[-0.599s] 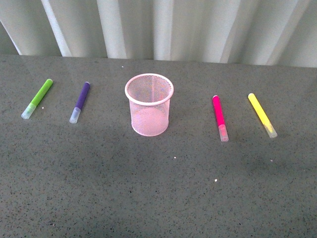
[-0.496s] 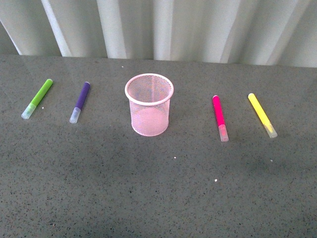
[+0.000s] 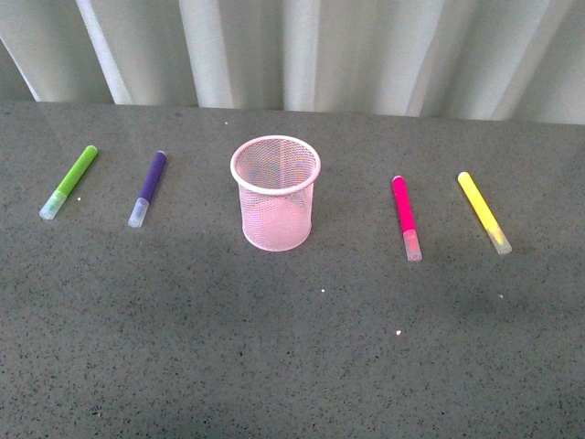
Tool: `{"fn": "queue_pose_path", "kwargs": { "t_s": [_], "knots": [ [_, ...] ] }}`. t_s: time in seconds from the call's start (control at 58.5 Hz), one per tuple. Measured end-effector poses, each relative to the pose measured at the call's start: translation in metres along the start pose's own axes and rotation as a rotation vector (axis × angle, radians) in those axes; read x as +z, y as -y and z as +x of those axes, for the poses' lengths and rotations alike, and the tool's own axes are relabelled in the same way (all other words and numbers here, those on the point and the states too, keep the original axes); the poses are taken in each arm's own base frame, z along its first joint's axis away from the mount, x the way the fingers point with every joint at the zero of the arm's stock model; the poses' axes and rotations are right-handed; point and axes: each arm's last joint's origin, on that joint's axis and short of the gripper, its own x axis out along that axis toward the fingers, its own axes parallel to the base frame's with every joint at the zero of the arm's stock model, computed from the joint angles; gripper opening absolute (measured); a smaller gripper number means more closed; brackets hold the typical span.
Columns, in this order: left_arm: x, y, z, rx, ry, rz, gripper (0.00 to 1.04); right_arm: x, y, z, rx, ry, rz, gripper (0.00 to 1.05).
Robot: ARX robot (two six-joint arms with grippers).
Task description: Insert purple and pink pens into pink cup
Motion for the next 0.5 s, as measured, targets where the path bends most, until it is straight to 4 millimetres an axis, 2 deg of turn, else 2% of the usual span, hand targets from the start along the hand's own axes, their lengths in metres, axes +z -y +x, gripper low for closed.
{"fn": "queue_pose_path", "kwargs": {
  "t_s": [0.496],
  "knots": [
    [0.0, 0.0, 0.0, 0.0, 0.0, 0.0, 0.98, 0.0, 0.0, 0.0, 0.0, 0.0, 0.0, 0.98]
  ]
}}
